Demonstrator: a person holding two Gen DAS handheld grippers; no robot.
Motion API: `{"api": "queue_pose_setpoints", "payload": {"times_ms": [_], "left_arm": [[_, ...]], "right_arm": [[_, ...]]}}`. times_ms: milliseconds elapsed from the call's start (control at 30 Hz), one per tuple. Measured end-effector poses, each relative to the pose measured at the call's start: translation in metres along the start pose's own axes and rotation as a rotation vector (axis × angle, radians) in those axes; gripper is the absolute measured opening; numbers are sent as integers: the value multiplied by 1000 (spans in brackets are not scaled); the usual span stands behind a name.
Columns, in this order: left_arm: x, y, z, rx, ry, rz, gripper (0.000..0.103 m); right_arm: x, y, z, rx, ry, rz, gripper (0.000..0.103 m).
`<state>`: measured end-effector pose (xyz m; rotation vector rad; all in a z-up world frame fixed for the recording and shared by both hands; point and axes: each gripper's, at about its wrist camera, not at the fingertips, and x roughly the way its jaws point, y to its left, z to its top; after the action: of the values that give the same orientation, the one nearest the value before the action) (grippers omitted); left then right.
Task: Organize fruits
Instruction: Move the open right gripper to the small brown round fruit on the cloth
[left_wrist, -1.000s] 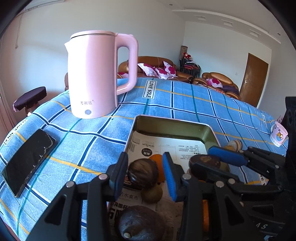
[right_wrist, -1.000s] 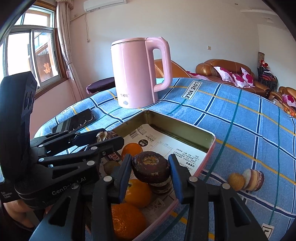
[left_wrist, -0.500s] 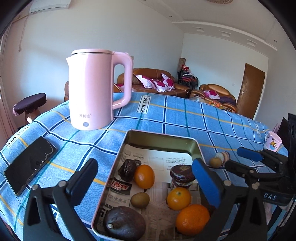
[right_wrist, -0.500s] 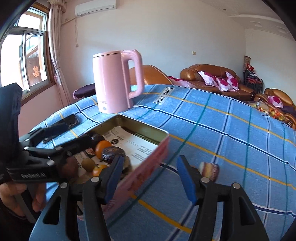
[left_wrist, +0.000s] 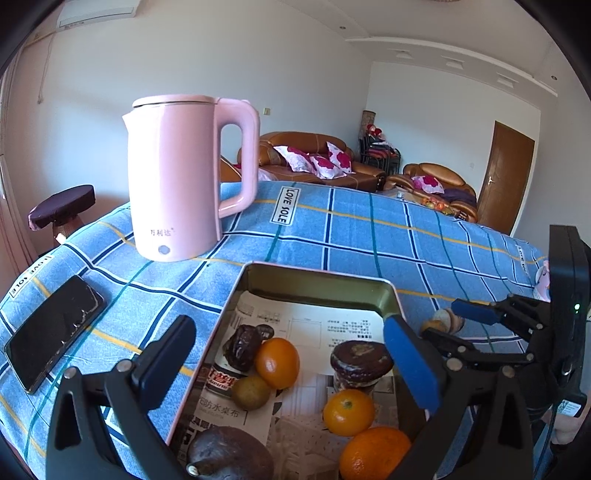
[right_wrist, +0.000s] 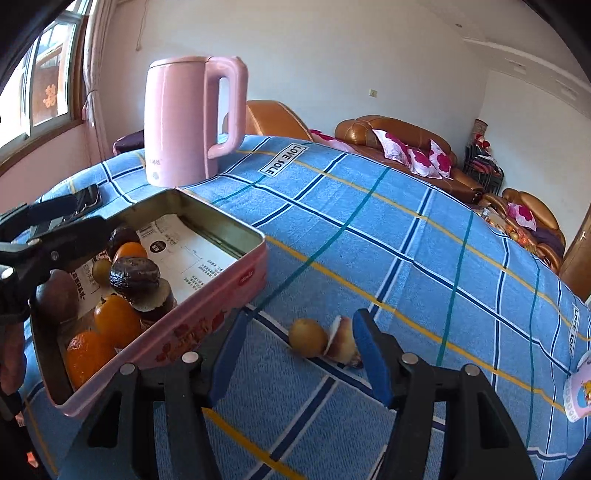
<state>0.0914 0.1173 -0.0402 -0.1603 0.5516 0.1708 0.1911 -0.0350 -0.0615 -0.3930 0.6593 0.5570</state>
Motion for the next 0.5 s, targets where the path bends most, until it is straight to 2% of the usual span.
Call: {"api": "queue_pose_setpoints", "payload": {"times_ms": [100, 233, 367, 500], "left_arm": [[2, 1, -1, -8, 4, -5, 103], [3, 1, -3, -11, 10, -7, 103], [3, 2, -3, -13, 10, -8, 103], [-1, 0, -1, -6, 2, -11, 103]], "right_arm": [[11, 2, 1, -12, 30, 14, 44], [23, 3, 0, -26, 63, -5, 41], [28, 7, 1, -56, 85, -59, 40], [26, 6, 1, -52, 83, -89, 28]]}}
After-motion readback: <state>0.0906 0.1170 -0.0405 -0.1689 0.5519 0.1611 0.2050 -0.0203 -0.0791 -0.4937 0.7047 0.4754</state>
